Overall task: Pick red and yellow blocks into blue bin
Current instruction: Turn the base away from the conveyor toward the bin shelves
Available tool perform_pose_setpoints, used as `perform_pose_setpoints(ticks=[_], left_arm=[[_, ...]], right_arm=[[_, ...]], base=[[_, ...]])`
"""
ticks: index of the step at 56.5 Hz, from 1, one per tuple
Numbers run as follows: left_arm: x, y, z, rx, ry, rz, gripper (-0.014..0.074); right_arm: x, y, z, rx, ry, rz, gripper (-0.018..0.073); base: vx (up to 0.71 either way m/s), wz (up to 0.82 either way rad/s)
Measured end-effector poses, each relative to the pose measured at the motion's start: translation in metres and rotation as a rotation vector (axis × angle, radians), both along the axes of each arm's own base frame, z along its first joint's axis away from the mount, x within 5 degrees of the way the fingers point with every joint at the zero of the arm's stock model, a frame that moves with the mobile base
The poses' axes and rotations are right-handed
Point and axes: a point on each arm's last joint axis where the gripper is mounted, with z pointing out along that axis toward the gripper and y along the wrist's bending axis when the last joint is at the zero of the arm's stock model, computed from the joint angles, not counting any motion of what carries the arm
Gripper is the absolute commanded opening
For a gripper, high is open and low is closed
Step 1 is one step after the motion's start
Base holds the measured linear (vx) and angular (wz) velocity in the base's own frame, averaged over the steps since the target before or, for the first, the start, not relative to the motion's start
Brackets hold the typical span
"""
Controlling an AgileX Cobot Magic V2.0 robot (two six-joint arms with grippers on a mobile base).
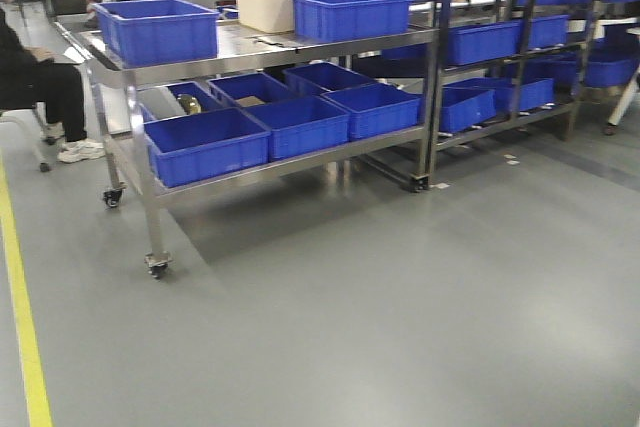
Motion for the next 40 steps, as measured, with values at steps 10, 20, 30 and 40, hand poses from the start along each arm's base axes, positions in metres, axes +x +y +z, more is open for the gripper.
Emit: perform_pose_setpoints(ticks=[10,20,30,40], left_arm=[[0.0000,0.0000,0.0000,0.000,0.000,0.000,0.0001],[-0.0004,0.0001,0.0001,-0.001,-0.002,0.000,0.0000],[-0.0004,0.0001,0.0001,-0.001,-0.002,0.000,0.0000],[-0.0004,0.0001,0.0001,-0.001,-0.002,0.000,0.0000]], right_arm=[[0.0000,0.0000,0.0000,0.000,0.000,0.000,-0.0011],[0.0000,0.0000,0.0000,0.000,0.000,0.000,-0.0011],[0.0000,0.0000,0.0000,0.000,0.000,0.000,-0.0011],[0.0000,0.0000,0.0000,0.000,0.000,0.000,-0.0011]], base=[[0.28,0.19],[0.35,0.03],[0.41,-0.10],[0.46,-0.11]])
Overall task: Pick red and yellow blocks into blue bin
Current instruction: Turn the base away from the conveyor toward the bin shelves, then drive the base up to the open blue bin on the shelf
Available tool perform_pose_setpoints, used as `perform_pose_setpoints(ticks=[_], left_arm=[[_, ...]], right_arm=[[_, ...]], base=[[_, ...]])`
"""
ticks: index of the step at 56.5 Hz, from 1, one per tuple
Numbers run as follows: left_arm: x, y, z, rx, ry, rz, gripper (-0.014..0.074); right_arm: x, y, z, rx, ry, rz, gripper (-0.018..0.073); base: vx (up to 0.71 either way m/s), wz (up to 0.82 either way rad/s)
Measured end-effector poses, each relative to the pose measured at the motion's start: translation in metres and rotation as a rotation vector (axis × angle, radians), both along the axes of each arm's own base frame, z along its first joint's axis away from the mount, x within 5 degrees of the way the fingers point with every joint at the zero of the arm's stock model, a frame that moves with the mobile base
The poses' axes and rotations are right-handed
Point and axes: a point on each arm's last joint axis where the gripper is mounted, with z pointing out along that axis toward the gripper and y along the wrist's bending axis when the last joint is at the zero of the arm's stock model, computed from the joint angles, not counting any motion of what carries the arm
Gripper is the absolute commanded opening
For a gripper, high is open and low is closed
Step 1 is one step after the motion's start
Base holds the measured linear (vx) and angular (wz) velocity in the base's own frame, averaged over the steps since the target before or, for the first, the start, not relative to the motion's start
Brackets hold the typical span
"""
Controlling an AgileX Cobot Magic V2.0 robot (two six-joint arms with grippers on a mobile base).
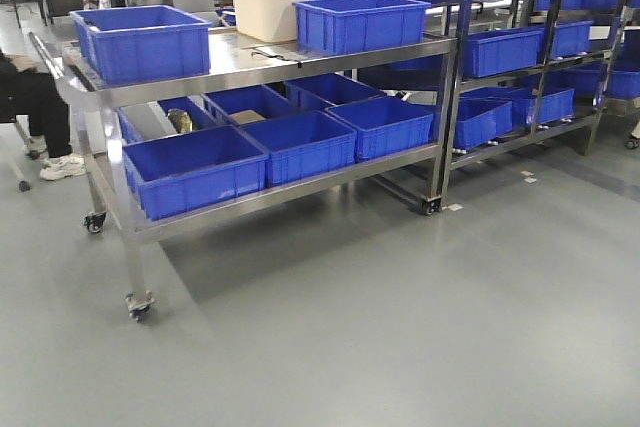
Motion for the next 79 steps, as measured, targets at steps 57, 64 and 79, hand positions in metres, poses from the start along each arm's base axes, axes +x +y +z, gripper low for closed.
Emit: perform_pose_setpoints(ticks=[57,64,79], left_arm=[[0.0000,0.0000,0.0000,-0.001,0.000,0.000,0.0001],[0.0000,0.0000,0.0000,0.000,0.000,0.000,0.0001],[0.0000,0.0000,0.0000,0.000,0.000,0.000,0.0001]], right_arm=[[0.0000,-0.0001,-0.0003,0.000,0.003,-0.001,-0.0011],[-0.0001,-0.0001,-0.0004,-0.001,0.004,-0.001,-0.0011],[-0.0001,-0.0001,-0.0004,-0.001,0.004,-0.001,-0.0011]], base=[[0.52,-0.18],[0.56,-0.43],[0.57,-0.51]])
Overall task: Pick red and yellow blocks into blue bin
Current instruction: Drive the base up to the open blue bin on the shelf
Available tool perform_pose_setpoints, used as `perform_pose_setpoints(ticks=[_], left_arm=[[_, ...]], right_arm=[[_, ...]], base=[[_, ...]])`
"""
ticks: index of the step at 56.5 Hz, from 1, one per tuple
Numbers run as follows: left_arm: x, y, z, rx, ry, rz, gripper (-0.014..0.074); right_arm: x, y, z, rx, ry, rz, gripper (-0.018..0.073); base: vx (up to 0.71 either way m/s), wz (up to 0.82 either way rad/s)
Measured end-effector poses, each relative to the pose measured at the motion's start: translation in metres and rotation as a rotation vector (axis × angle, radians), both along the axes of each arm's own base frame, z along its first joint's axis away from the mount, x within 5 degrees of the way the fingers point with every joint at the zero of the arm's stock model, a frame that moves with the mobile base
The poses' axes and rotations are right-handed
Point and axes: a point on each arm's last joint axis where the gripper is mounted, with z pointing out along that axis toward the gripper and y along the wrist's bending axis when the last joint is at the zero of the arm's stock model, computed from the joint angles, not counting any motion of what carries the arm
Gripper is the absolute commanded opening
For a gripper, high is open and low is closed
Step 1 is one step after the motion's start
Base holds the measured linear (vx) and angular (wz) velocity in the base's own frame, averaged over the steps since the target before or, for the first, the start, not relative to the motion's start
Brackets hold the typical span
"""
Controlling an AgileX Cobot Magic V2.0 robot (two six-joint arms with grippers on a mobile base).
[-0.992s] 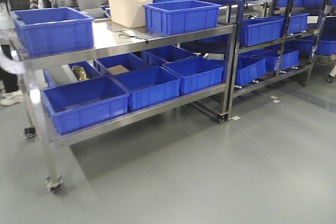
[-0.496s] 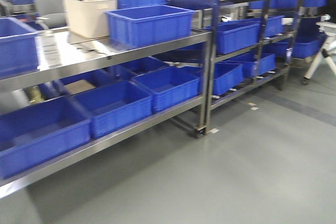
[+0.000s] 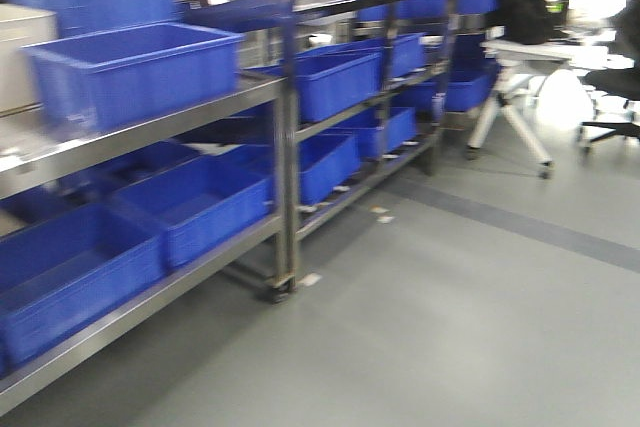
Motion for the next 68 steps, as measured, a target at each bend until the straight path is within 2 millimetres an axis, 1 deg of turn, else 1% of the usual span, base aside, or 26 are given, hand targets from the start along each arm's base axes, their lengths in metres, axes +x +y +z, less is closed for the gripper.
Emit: perform_pose_setpoints(ticks=[19,32,50,68], left_arm=[[0.0000,0.0000,0.0000,0.000,0.000,0.000,0.0001],[0.0000,0.0000,0.0000,0.000,0.000,0.000,0.0001],[0.0000,0.0000,0.0000,0.000,0.000,0.000,0.0001],[0.0000,0.0000,0.0000,0.000,0.000,0.000,0.0001]], right_arm=[[0.0000,0.0000,0.0000,0.000,0.000,0.000,-0.0011],[0.0000,0.0000,-0.0001,0.000,0.001,0.000,-0.0011],[-0.0001,-0.0002,-0.0008,-0.001,0.009,-0.002,-0.0011],[-0.0001,-0.0002,-0.0009,-0.001,0.010,-0.002,-0.0011]], base=[[0.56,-0.49],[0.57,-0.32],[0.58,-0.10],[0.59,0.06]])
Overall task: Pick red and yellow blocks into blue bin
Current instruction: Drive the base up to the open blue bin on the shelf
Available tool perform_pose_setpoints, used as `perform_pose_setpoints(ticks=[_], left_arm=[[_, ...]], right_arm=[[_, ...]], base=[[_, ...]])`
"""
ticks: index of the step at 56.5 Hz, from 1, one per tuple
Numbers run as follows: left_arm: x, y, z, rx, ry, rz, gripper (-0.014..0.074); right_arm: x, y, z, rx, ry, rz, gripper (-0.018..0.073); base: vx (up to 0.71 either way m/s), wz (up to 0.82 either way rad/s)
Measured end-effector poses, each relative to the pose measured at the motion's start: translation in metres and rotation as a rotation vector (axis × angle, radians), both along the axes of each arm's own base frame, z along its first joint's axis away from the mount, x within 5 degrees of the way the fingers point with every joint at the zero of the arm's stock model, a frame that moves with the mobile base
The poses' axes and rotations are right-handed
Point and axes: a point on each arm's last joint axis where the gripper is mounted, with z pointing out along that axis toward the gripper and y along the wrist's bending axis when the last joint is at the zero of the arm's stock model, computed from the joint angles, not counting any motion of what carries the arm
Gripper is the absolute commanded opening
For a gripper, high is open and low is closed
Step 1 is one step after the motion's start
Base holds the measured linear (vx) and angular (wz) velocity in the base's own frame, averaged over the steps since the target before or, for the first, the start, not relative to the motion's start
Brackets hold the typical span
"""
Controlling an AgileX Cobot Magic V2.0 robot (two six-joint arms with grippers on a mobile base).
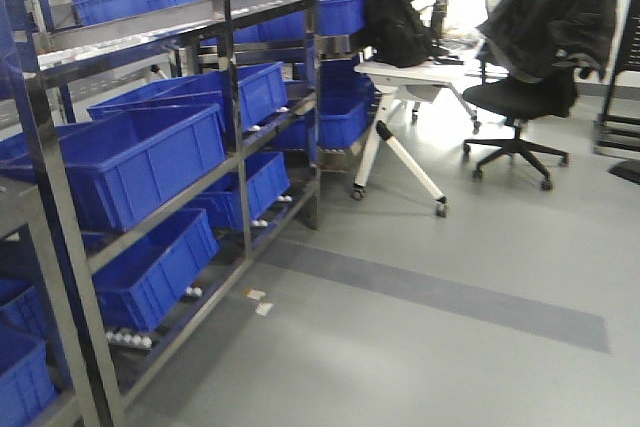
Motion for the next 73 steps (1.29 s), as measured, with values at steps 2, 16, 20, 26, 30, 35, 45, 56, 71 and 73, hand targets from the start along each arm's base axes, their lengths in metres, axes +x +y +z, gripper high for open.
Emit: perform_pose_setpoints(ticks=[2,16,20,26,30,35,45,56,71,73], left_arm=[[0.0000,0.0000,0.0000,0.000,0.000,0.000,0.0001],[0.0000,0.0000,0.0000,0.000,0.000,0.000,0.0001],[0.0000,0.0000,0.0000,0.000,0.000,0.000,0.0001],[0.0000,0.0000,0.0000,0.000,0.000,0.000,0.0001],[0.0000,0.0000,0.0000,0.000,0.000,0.000,0.0001],[0.0000,0.0000,0.0000,0.000,0.000,0.000,0.0001],[0.0000,0.0000,0.0000,0.000,0.000,0.000,0.0001],[0.0000,0.0000,0.0000,0.000,0.000,0.000,0.0001],[0.0000,0.0000,0.0000,0.000,0.000,0.000,0.0001],[0.0000,0.0000,0.0000,0.000,0.000,0.000,0.0001]], right_arm=[[0.0000,0.0000,-0.0001,0.000,0.001,0.000,-0.0011],[-0.0001,-0.0003,-0.0004,-0.003,0.004,-0.002,-0.0011],[-0.0001,-0.0003,-0.0004,-0.003,0.004,-0.002,-0.0011],[-0.0001,-0.0003,-0.0004,-0.003,0.004,-0.002,-0.0011],[-0.0001,-0.0003,-0.0004,-0.003,0.004,-0.002,-0.0011],[-0.0001,-0.0003,-0.0004,-0.003,0.004,-0.002,-0.0011],[-0.0001,-0.0003,-0.0004,-0.003,0.004,-0.002,-0.0011],[-0.0001,-0.0003,-0.0004,-0.003,0.004,-0.002,-0.0011],[-0.0001,-0.0003,-0.0005,-0.004,0.005,-0.003,-0.0011],[-0.0001,-0.0003,-0.0005,-0.004,0.005,-0.003,-0.0011]], base=[[0.58,0.20],[0.54,0.40],[0.49,0.63],[0.46,0.72],[0.44,0.80],[0.41,0.86],[0.37,0.88],[0.32,0.84],[0.26,0.73],[0.21,0.64]])
